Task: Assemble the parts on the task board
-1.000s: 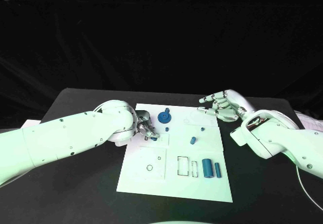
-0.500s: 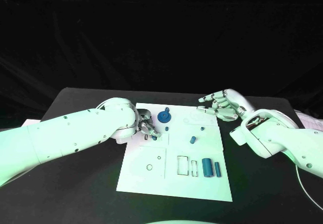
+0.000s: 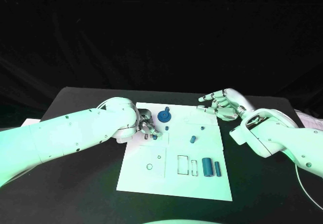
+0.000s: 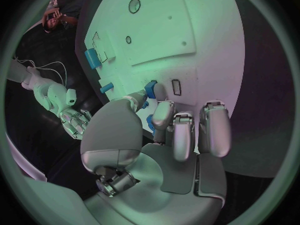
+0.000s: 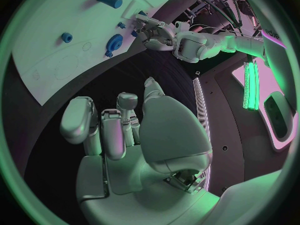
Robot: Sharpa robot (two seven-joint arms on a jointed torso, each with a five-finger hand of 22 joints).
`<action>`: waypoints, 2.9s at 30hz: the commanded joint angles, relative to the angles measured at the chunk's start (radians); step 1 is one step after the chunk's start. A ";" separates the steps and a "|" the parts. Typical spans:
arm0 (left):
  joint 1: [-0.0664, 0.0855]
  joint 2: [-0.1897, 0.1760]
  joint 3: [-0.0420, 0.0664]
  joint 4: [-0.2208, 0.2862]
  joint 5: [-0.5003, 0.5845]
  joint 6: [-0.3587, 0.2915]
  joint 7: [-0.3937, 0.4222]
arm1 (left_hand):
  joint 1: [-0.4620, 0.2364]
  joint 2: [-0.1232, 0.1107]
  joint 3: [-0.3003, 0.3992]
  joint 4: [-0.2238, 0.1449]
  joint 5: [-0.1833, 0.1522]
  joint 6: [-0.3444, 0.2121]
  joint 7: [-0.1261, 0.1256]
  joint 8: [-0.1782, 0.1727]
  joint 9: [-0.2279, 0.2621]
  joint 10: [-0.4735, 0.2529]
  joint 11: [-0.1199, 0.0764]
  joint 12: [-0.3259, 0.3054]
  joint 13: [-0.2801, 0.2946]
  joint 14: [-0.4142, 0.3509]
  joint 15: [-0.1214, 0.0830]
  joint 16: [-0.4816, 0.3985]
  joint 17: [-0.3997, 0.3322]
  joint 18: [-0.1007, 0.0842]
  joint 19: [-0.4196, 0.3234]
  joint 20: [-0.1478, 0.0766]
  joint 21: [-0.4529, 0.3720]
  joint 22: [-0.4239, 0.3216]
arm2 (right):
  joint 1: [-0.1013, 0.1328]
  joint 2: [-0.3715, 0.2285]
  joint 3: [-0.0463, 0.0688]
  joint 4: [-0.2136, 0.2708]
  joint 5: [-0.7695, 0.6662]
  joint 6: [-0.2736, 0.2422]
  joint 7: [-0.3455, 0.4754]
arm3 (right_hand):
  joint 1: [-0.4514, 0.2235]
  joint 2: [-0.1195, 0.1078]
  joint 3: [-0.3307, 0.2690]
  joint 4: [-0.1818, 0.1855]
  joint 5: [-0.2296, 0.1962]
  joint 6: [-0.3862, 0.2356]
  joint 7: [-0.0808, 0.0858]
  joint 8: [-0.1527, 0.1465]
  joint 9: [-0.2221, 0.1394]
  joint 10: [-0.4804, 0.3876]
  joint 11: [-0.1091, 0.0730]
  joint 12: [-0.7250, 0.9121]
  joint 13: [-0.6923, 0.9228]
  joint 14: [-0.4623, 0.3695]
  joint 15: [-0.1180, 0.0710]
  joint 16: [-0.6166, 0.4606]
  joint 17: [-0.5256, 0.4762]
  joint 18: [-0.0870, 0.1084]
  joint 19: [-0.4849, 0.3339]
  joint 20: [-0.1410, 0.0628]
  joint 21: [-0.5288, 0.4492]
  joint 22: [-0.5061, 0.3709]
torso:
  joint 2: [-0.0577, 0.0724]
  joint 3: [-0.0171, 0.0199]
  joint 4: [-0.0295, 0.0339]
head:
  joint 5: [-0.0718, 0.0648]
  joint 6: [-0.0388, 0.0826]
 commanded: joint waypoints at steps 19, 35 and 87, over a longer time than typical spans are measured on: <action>-0.010 -0.034 0.007 0.030 0.024 -0.019 -0.011 | -0.092 0.036 -0.302 0.021 -0.039 0.018 -0.004 -0.008 0.013 0.013 -0.006 0.008 0.005 0.105 -0.014 0.003 0.263 -0.021 0.017 -0.006 0.006 0.072 | -0.001 0.002 0.000 -0.003 0.003 0.007 0.011 | -0.004 0.002 -0.008 0.000 0.004 0.003 0.004 0.002 0.001 -0.013 0.000 -0.014 -0.010 0.060 0.001 -0.012 0.046 0.013 -0.012 -0.002 -0.012 -0.016 | -0.001 -0.0007 0.0003 | -0.003 0.002; 0.080 -0.055 0.070 -0.020 0.116 0.128 -0.006 | 0.049 0.096 -0.438 0.021 -0.036 -0.126 0.069 -0.150 -0.083 -0.153 0.055 -0.206 -0.219 0.105 0.034 0.002 0.262 0.016 -0.072 0.033 -0.140 -0.083 | -0.003 0.011 -0.001 -0.016 0.006 0.009 0.011 | -0.005 0.003 -0.009 0.000 0.004 0.002 0.005 0.001 0.001 -0.015 0.000 -0.016 -0.012 0.060 0.001 -0.012 0.045 0.013 -0.013 -0.002 -0.013 -0.017 | 0.000 -0.0001 0.0003 | -0.003 0.009; 0.090 0.114 0.039 -0.319 0.026 0.193 -0.009 | 0.162 0.192 -0.518 0.013 -0.033 -0.035 0.041 -0.114 -0.126 -0.087 0.031 -0.110 -0.151 0.105 0.015 0.003 0.263 -0.001 -0.018 0.021 -0.079 0.000 | -0.006 0.026 -0.001 -0.023 0.006 0.018 0.011 | 0.004 0.010 -0.010 -0.005 0.017 0.002 0.004 0.002 0.001 -0.016 -0.001 -0.017 -0.015 0.059 0.001 -0.014 0.044 0.014 -0.014 -0.002 -0.017 -0.021 | 0.002 -0.0019 -0.0005 | 0.010 0.001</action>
